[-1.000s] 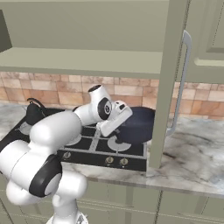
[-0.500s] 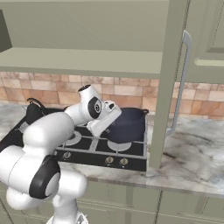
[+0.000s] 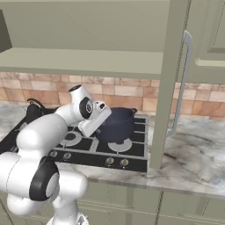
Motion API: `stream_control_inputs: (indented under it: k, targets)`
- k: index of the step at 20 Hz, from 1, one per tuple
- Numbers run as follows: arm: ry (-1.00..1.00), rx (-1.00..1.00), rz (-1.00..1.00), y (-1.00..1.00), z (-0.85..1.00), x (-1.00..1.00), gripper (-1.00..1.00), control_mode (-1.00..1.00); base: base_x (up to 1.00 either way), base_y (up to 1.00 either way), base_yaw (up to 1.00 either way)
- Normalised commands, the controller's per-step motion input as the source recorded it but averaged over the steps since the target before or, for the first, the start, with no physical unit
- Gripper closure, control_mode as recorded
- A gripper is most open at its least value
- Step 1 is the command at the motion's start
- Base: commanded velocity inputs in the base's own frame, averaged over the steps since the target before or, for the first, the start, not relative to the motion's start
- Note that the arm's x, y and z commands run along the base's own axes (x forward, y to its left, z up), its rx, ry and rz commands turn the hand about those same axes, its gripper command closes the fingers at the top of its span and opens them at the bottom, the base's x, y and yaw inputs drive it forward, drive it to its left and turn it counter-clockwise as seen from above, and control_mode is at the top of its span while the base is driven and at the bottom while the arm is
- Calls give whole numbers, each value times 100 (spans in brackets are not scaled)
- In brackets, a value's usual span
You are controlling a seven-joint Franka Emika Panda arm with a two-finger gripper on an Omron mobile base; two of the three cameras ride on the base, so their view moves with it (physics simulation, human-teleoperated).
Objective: Pick the kettle from the cabinet and place it on a stove burner. Then pick the pot from the counter and place it on another stove burner. Finally, turn both burners on.
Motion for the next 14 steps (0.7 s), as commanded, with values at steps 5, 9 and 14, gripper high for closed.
stream_control_inputs:
  k: [5,9,14]
  targets:
    - [1,4,9,38,0,0,100,-100,0,0,0]
    - [0,5,10,35,0,4,100,-100,0,0,0]
    - [0,7,9,33,0,11,100,-100,0,0,0]
